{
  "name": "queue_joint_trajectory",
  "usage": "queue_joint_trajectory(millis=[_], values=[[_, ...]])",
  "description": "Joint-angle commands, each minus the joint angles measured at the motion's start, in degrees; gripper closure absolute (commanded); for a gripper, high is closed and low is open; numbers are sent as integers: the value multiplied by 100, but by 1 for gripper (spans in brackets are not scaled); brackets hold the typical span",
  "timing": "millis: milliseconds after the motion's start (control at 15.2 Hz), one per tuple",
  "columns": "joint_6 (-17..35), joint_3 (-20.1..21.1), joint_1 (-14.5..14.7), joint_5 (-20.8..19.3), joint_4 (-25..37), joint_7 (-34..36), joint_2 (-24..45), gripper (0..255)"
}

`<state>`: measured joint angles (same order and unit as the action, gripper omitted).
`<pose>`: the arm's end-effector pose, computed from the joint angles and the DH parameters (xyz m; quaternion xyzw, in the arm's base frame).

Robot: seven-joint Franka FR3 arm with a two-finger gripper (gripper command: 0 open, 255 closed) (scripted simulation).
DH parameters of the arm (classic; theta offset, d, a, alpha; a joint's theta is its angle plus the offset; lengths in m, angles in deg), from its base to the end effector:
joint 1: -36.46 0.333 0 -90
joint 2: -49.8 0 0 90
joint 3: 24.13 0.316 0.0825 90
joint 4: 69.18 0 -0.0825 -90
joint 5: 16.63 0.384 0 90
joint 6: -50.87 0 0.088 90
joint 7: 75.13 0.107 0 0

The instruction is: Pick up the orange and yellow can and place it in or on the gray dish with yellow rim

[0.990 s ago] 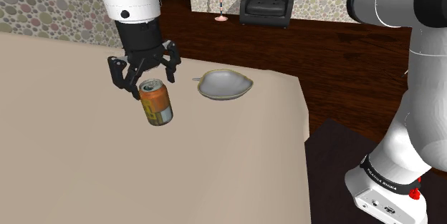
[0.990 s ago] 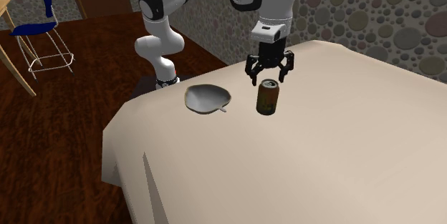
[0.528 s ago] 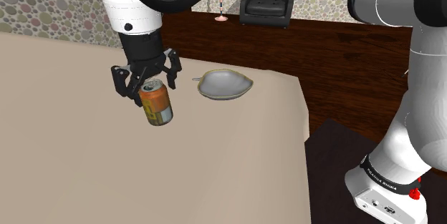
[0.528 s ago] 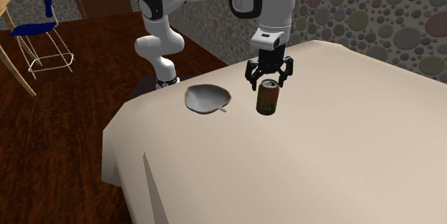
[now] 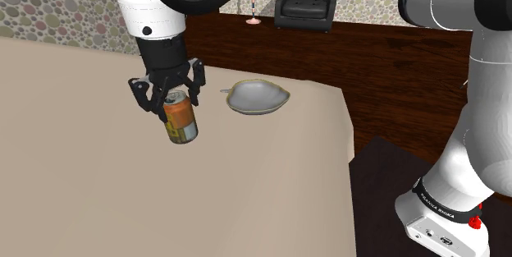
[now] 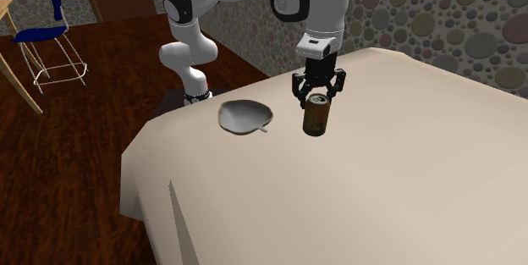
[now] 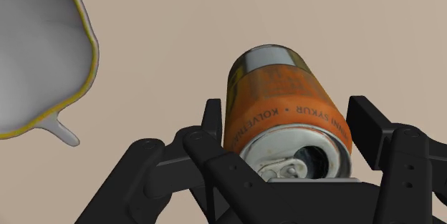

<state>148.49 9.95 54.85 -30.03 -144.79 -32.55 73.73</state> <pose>0.4815 0.4687 0.5324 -0.9968 -0.0775 -0.0130 0.0115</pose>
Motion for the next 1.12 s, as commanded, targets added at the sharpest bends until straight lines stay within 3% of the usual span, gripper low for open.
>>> queue_joint_trajectory(millis=[0, 264, 1056], values=[[4, 0, 0, 2, -7, -1, 3, 255], [-1, 1, 2, 1, -1, 0, 5, 255], [-1115, -16, 339, -152, 1423, -24, 313, 255]])
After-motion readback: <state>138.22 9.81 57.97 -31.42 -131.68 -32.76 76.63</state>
